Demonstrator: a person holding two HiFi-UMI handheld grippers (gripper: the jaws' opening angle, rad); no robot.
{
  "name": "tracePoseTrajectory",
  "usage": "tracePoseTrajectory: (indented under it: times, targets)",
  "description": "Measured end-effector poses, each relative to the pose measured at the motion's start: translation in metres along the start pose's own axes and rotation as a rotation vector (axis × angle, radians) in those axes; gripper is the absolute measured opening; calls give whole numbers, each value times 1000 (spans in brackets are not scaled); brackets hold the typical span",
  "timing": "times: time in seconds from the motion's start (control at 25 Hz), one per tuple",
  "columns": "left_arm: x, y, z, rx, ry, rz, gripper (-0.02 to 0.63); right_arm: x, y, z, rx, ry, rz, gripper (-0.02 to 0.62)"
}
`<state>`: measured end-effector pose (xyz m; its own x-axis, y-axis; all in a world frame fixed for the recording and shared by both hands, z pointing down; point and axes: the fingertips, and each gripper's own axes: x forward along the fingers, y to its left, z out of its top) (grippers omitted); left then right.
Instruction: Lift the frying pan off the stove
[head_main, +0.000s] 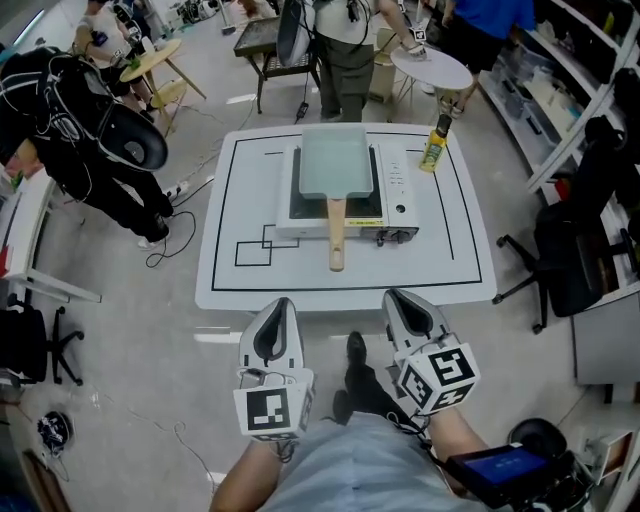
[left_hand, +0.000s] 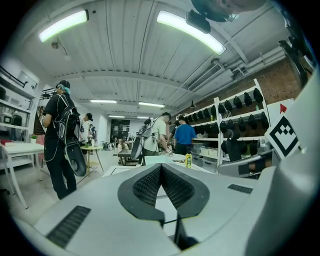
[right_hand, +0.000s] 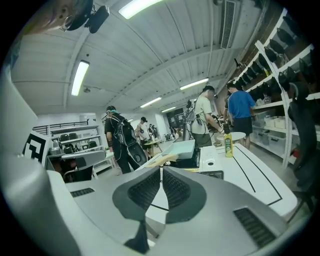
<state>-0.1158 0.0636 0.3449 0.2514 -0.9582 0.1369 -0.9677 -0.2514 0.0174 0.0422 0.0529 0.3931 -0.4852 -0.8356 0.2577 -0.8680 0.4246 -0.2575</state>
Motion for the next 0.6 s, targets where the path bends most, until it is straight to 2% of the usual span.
tracePoseTrajectory:
  times: [0.32,0.6]
  targets:
    - [84,11,22,44,6,48,18,69,-44,25,64,6,67,49]
    - [132,13,58,76,-47,92,18,112,-67,72,51,-35,142,49]
